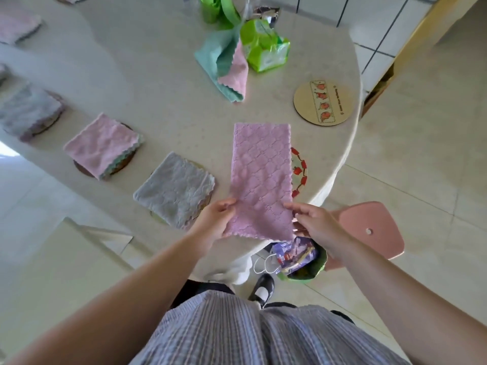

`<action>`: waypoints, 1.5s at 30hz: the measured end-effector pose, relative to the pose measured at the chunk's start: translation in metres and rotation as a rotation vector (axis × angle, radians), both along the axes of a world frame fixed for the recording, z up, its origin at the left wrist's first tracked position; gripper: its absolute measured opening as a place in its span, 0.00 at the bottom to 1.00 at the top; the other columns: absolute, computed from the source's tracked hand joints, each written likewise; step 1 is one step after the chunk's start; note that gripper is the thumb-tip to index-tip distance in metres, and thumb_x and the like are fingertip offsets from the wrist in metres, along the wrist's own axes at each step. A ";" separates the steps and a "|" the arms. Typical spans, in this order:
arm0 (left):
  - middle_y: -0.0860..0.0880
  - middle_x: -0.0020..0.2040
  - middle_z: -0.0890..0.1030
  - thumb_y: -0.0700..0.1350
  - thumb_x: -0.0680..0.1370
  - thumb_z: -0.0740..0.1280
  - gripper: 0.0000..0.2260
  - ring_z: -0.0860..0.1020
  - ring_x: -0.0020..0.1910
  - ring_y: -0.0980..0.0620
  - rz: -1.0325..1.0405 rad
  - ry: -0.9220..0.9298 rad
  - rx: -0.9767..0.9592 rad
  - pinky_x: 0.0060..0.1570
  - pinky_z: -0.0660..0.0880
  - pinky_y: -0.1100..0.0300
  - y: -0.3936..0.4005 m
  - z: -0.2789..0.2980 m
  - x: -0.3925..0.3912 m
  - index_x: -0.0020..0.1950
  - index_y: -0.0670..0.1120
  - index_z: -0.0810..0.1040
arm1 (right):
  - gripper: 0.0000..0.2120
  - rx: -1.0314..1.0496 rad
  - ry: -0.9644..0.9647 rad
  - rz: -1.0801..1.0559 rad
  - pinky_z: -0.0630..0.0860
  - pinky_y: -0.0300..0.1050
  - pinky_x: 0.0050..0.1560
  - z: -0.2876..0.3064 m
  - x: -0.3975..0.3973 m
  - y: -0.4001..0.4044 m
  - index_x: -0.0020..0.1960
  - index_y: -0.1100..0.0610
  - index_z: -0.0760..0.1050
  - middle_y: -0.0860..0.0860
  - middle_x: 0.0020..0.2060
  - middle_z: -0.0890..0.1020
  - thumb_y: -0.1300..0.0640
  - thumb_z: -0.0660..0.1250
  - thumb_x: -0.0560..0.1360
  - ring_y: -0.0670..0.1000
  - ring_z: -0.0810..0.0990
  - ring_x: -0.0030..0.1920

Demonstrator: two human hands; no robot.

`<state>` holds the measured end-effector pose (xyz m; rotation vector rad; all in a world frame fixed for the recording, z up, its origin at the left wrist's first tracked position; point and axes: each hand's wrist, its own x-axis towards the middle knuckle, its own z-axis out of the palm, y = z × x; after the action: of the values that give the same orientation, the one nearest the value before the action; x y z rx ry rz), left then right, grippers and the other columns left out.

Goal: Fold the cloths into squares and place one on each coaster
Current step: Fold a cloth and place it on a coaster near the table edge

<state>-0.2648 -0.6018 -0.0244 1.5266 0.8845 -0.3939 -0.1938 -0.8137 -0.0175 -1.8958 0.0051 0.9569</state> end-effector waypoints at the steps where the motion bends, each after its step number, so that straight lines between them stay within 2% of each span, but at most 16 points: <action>1: 0.48 0.37 0.72 0.38 0.80 0.58 0.15 0.70 0.32 0.53 0.080 0.026 -0.087 0.39 0.75 0.55 -0.001 0.001 -0.002 0.64 0.47 0.75 | 0.17 -0.007 -0.005 0.013 0.79 0.43 0.50 -0.002 0.000 -0.002 0.63 0.52 0.74 0.47 0.50 0.81 0.65 0.55 0.79 0.47 0.81 0.44; 3: 0.46 0.46 0.73 0.32 0.79 0.53 0.18 0.74 0.36 0.53 0.178 0.063 -0.193 0.41 0.80 0.56 -0.004 0.005 -0.006 0.62 0.47 0.74 | 0.18 0.001 -0.017 0.035 0.79 0.38 0.45 -0.005 -0.001 -0.006 0.63 0.53 0.74 0.46 0.48 0.81 0.67 0.56 0.78 0.42 0.82 0.41; 6: 0.44 0.51 0.73 0.27 0.76 0.52 0.25 0.75 0.41 0.51 0.147 0.023 -0.162 0.39 0.81 0.60 -0.004 0.005 -0.011 0.64 0.48 0.73 | 0.21 0.004 -0.062 0.048 0.75 0.36 0.39 -0.007 -0.001 -0.008 0.61 0.52 0.75 0.45 0.45 0.81 0.71 0.58 0.75 0.35 0.79 0.35; 8: 0.45 0.53 0.76 0.25 0.75 0.54 0.25 0.77 0.42 0.51 0.130 -0.030 -0.136 0.42 0.80 0.60 -0.004 0.004 -0.013 0.64 0.46 0.74 | 0.21 0.030 -0.074 0.027 0.76 0.39 0.45 -0.011 0.000 -0.007 0.60 0.53 0.76 0.45 0.44 0.82 0.72 0.60 0.74 0.35 0.80 0.37; 11: 0.46 0.52 0.79 0.24 0.74 0.56 0.24 0.78 0.41 0.57 0.115 -0.094 -0.050 0.43 0.79 0.65 -0.004 0.002 -0.014 0.63 0.44 0.76 | 0.18 0.064 -0.072 -0.004 0.77 0.36 0.52 -0.014 0.002 -0.004 0.58 0.53 0.77 0.46 0.44 0.83 0.70 0.62 0.74 0.40 0.81 0.43; 13: 0.50 0.45 0.79 0.26 0.73 0.57 0.25 0.76 0.38 0.59 0.027 -0.115 0.123 0.39 0.76 0.70 -0.002 0.002 -0.014 0.61 0.48 0.78 | 0.18 0.068 -0.078 -0.028 0.76 0.37 0.54 -0.015 0.003 -0.003 0.57 0.53 0.78 0.49 0.46 0.83 0.70 0.63 0.74 0.44 0.81 0.46; 16: 0.53 0.49 0.81 0.29 0.73 0.60 0.24 0.79 0.42 0.56 -0.142 -0.147 0.340 0.42 0.73 0.68 0.002 0.001 -0.013 0.59 0.53 0.79 | 0.15 0.062 -0.118 -0.043 0.76 0.34 0.51 -0.015 0.005 -0.003 0.56 0.54 0.79 0.48 0.46 0.83 0.68 0.65 0.74 0.45 0.81 0.49; 20: 0.53 0.48 0.80 0.34 0.72 0.67 0.16 0.77 0.47 0.56 -0.269 -0.235 0.473 0.49 0.72 0.65 0.005 -0.001 -0.004 0.54 0.51 0.81 | 0.09 0.030 -0.167 -0.043 0.76 0.35 0.48 -0.015 0.012 -0.002 0.50 0.49 0.80 0.44 0.44 0.83 0.62 0.67 0.75 0.44 0.81 0.47; 25: 0.52 0.50 0.78 0.43 0.71 0.73 0.07 0.75 0.48 0.58 -0.289 -0.449 0.666 0.48 0.65 0.74 0.016 -0.006 0.016 0.48 0.46 0.84 | 0.05 -0.126 -0.359 -0.038 0.72 0.44 0.45 -0.009 0.036 0.005 0.47 0.50 0.81 0.49 0.45 0.81 0.55 0.66 0.75 0.50 0.79 0.45; 28: 0.58 0.43 0.78 0.43 0.74 0.70 0.01 0.74 0.41 0.66 -0.246 -0.477 0.596 0.44 0.66 0.73 0.020 -0.003 0.037 0.43 0.48 0.81 | 0.08 -0.159 -0.412 0.001 0.70 0.46 0.41 -0.006 0.059 0.014 0.41 0.56 0.79 0.52 0.42 0.79 0.56 0.64 0.76 0.54 0.78 0.42; 30: 0.56 0.30 0.70 0.45 0.76 0.68 0.09 0.68 0.30 0.60 -0.222 -0.444 0.544 0.33 0.62 0.65 0.021 -0.003 0.054 0.36 0.45 0.74 | 0.09 -0.159 -0.381 -0.024 0.72 0.45 0.44 -0.004 0.075 0.022 0.42 0.55 0.80 0.50 0.43 0.80 0.54 0.63 0.76 0.51 0.79 0.43; 31: 0.55 0.29 0.66 0.45 0.76 0.66 0.11 0.64 0.28 0.58 -0.194 -0.437 0.520 0.31 0.59 0.62 0.022 -0.003 0.062 0.36 0.42 0.72 | 0.08 -0.152 -0.356 -0.047 0.72 0.45 0.46 -0.003 0.083 0.026 0.44 0.53 0.80 0.49 0.43 0.81 0.52 0.63 0.76 0.50 0.79 0.44; 35: 0.47 0.31 0.65 0.43 0.77 0.65 0.12 0.63 0.30 0.56 -0.023 -0.363 0.375 0.31 0.56 0.61 0.024 -0.002 0.094 0.40 0.35 0.71 | 0.07 -0.132 -0.321 -0.081 0.72 0.43 0.39 -0.003 0.109 0.039 0.43 0.49 0.78 0.53 0.39 0.82 0.49 0.63 0.76 0.52 0.80 0.40; 38: 0.46 0.33 0.65 0.45 0.77 0.64 0.13 0.63 0.33 0.53 0.041 -0.288 0.303 0.33 0.57 0.59 0.024 -0.002 0.115 0.41 0.36 0.70 | 0.08 -0.135 -0.324 -0.077 0.76 0.48 0.45 -0.008 0.126 0.047 0.46 0.50 0.76 0.48 0.39 0.82 0.48 0.61 0.77 0.51 0.80 0.42; 43: 0.43 0.35 0.70 0.45 0.78 0.63 0.11 0.66 0.34 0.52 0.098 -0.251 0.282 0.33 0.61 0.59 0.023 -0.007 0.141 0.45 0.36 0.74 | 0.06 -0.110 -0.321 -0.084 0.76 0.47 0.39 -0.016 0.145 0.052 0.48 0.52 0.75 0.47 0.36 0.80 0.52 0.61 0.77 0.50 0.78 0.37; 45: 0.42 0.38 0.75 0.44 0.78 0.63 0.09 0.70 0.35 0.52 0.095 -0.238 0.324 0.34 0.64 0.59 0.023 -0.011 0.147 0.47 0.38 0.76 | 0.05 -0.101 -0.310 -0.073 0.77 0.49 0.42 -0.018 0.149 0.053 0.48 0.52 0.74 0.47 0.37 0.80 0.52 0.61 0.78 0.52 0.79 0.38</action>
<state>-0.1174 -0.5788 -0.0352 1.7759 0.8563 0.0044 -0.0445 -0.7608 -0.0355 -2.1058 -0.0612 0.6164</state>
